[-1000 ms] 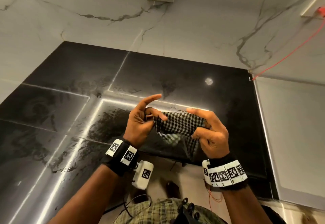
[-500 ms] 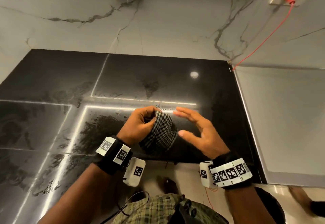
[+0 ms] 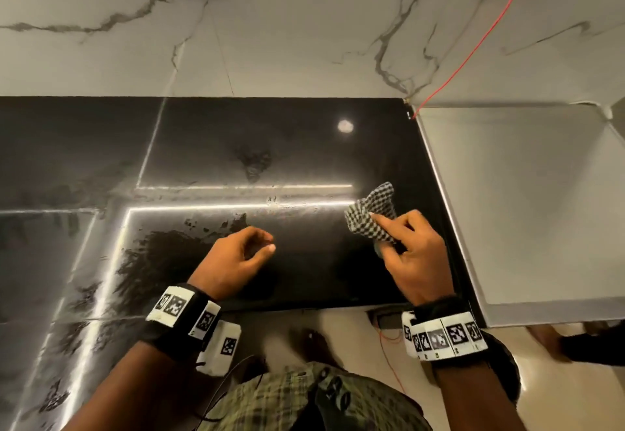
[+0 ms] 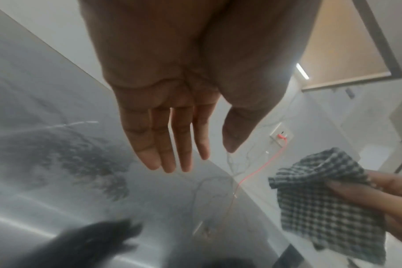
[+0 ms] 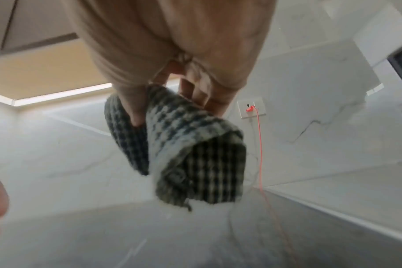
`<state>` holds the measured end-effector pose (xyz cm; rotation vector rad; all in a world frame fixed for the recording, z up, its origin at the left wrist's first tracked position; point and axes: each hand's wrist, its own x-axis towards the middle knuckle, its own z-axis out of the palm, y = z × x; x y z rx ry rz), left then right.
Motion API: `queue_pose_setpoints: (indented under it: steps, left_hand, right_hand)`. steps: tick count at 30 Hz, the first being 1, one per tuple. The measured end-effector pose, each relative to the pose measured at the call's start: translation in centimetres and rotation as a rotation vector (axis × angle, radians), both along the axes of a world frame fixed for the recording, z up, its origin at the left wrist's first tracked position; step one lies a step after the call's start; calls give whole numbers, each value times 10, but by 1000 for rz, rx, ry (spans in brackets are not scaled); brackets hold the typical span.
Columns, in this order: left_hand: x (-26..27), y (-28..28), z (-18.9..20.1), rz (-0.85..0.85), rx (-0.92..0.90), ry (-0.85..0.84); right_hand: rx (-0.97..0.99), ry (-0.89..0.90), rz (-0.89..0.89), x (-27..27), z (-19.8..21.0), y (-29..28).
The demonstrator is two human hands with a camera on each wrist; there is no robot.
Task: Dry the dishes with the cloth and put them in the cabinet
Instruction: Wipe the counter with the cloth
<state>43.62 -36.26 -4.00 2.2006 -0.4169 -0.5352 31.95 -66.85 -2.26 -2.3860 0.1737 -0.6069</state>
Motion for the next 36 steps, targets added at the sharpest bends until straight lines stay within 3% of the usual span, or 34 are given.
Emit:
queue_pose_setpoints:
  steps: [3, 5, 8, 10, 16, 22, 29, 36]
  left_hand:
    - [-6, -2, -9, -117, 315, -44]
    - [-11, -10, -11, -215, 549, -100]
    - [-13, -20, -11, -350, 768, -100]
    - [-8, -25, -13, -398, 850, -127]
    - [-10, -46, -15, -496, 1011, -220]
    - [-9, -48, -21, -459, 1013, -176]
    - [-16, -44, -30, -364, 1009, -104]
    - [-14, -56, -32, -249, 1016, 3]
  right_hand:
    - [-323, 288, 13, -19, -28, -4]
    - [-364, 476, 15, -34, -45, 0]
    - [-201, 349, -133, -42, -52, 4]
    - [-196, 242, -178, -33, -54, 9]
    - [-427, 600, -52, 1, -93, 22]
    - [-455, 597, -73, -5, -99, 12]
    - [-494, 637, -104, -30, -97, -39]
    - [-507, 612, -34, 20, -98, -75]
